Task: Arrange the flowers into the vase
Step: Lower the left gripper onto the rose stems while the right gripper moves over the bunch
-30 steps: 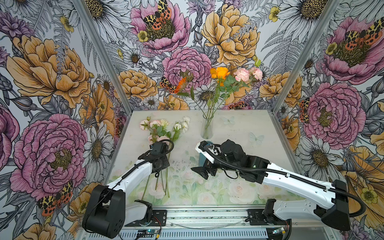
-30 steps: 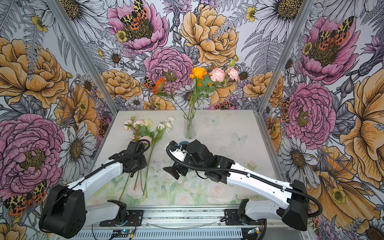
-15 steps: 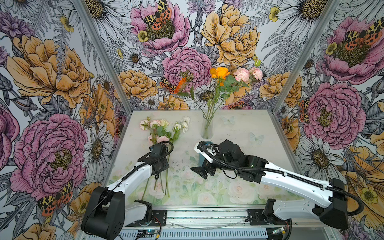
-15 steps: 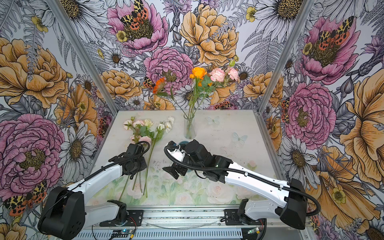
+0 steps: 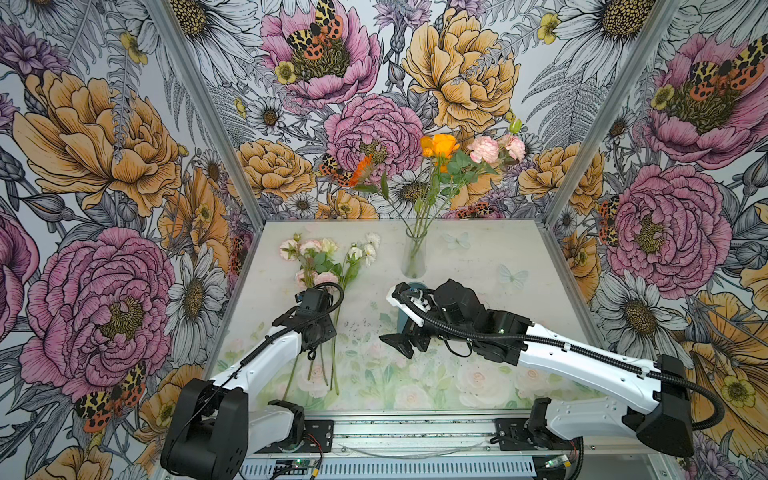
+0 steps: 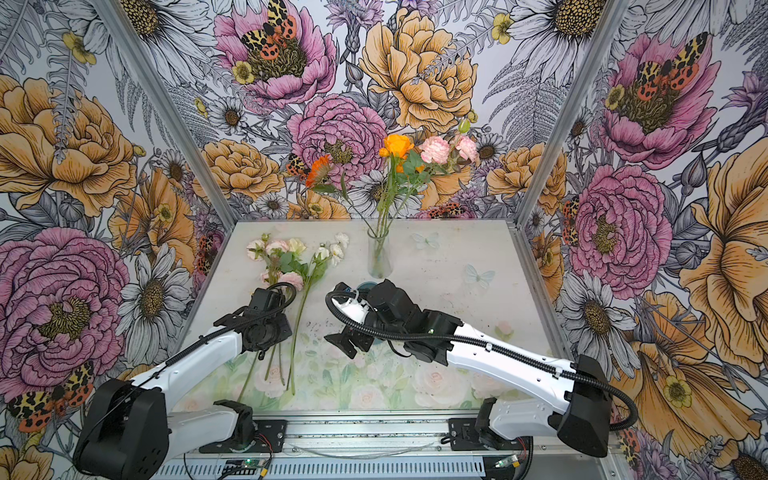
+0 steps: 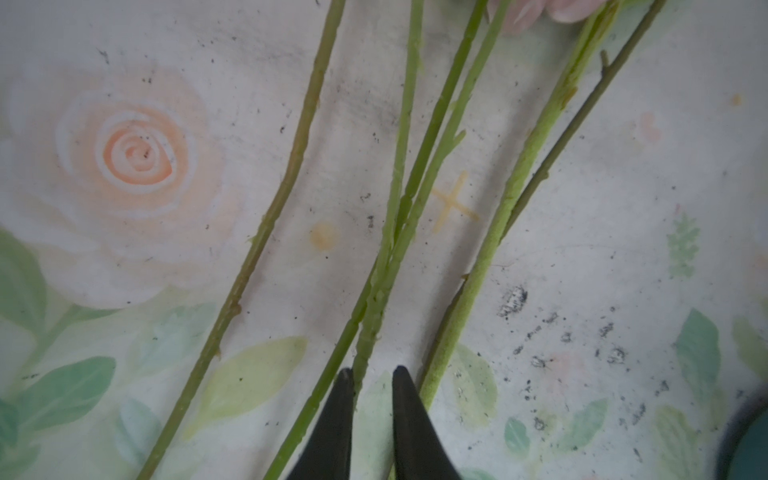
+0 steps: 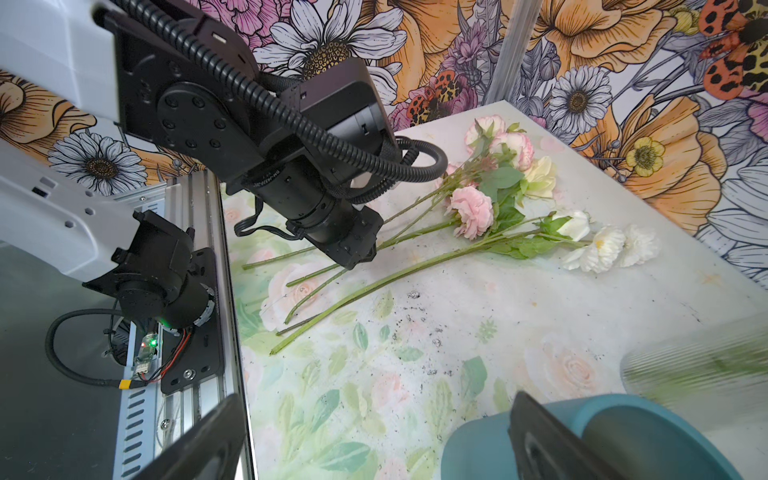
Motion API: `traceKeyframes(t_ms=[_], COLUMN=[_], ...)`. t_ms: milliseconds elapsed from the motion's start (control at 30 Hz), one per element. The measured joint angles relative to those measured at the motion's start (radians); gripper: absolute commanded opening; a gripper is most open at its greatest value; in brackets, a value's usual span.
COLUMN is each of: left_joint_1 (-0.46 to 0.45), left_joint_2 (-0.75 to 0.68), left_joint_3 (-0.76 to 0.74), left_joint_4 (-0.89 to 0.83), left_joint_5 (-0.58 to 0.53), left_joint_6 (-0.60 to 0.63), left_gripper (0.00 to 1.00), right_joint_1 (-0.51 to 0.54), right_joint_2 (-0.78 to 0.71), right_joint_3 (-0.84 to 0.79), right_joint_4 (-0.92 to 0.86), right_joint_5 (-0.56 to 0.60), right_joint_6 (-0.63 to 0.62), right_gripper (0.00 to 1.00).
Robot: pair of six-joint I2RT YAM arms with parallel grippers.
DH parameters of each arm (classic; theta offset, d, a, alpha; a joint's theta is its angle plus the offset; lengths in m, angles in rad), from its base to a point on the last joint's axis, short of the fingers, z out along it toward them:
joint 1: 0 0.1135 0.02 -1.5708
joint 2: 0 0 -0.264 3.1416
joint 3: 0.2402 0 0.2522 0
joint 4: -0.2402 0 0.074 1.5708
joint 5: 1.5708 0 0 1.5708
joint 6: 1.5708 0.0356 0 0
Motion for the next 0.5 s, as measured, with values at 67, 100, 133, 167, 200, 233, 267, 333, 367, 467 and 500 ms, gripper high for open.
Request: traceKeyframes(t_ms=[67,100,133,167,200,233,267,333,367,467,500], left_joint_1=[0.008,0.012,0.016,0.018,0.019,0.019,0.019,0.019,0.019,0.019,0.018], left_joint_2=[0.008,0.016,0.027,0.036,0.043,0.047,0.048,0.048,0.05,0.062,0.065], left_joint_3=[0.0,0.0,0.0,0.0,0.0,0.0,0.0,0.0,0.001,0.002,0.002], left_joint_4=[0.001,0.001,0.001,0.0,0.001,0.001,0.001,0.002,0.002,0.007,0.008], left_joint_5=[0.0,0.0,0.0,0.001,0.0,0.0,0.001,0.001,0.001,0.001,0.001], left_joint_6=[0.007,0.01,0.014,0.015,0.016,0.018,0.018,0.019,0.023,0.032,0.035], left_gripper=[0.19,0.19,0.19,0.19,0.18,0.18,0.18,0.17,0.16,0.11,0.1], right_joint_1=[0.0,0.0,0.0,0.0,0.0,0.0,0.0,0.0,0.0,0.0,0.0], right_joint_2=[0.0,0.001,0.002,0.002,0.002,0.002,0.002,0.002,0.002,0.002,0.002], right_joint_3=[0.002,0.004,0.006,0.008,0.01,0.011,0.011,0.011,0.011,0.011,0.011], right_joint_4=[0.0,0.0,0.0,0.0,0.001,0.001,0.001,0.001,0.001,0.001,0.001], right_joint_5=[0.0,0.0,0.0,0.0,0.0,0.0,0.0,0.0,0.0,0.0,0.0], right_joint_6=[0.0,0.0,0.0,0.0,0.0,0.0,0.0,0.0,0.0,0.0,0.0], right_gripper=[1.0,0.99,1.0,1.0,0.99,0.99,0.99,1.0,0.99,0.99,1.0])
